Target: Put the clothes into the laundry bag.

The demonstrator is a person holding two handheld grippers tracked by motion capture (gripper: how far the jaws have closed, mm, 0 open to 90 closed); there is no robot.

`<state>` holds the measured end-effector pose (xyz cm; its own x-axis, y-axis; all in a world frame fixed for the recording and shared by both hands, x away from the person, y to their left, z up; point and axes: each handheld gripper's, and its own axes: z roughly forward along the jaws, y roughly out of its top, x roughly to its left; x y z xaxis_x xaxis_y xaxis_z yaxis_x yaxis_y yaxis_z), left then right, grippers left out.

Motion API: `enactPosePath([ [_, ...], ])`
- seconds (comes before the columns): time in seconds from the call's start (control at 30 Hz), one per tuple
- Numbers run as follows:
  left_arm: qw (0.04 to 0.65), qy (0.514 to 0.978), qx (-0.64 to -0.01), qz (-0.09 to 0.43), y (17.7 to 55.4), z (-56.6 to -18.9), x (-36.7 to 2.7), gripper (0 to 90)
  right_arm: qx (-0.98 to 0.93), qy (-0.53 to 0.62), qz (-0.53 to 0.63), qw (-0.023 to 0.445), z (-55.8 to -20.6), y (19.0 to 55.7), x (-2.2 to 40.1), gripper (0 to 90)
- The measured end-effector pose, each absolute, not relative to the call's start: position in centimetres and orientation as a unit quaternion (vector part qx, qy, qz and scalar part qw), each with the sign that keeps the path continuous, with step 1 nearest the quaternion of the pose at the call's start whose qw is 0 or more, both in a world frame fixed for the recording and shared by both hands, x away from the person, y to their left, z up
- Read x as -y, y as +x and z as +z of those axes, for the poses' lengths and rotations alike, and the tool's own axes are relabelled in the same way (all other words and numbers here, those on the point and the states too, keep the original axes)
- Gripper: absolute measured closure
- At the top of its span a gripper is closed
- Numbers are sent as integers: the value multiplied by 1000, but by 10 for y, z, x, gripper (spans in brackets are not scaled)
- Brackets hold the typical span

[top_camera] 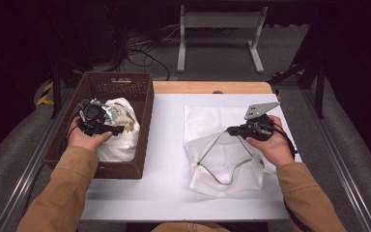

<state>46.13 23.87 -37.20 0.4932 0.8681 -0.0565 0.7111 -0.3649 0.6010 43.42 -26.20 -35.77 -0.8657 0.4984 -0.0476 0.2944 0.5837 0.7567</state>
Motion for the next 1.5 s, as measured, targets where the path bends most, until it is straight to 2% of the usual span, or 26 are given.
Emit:
enactPosePath([
  [1.03,231,811,-530,90,482,-395,-248,6,-881,223,398,123,-363,434,259,891],
  [1.33,208,811,-537,106,487,-399,-254,4,-881,224,399,121,-364,434,260,889],
  [1.5,202,808,-545,95,493,-402,-259,4,-881,223,398,122,-365,434,260,889],
])
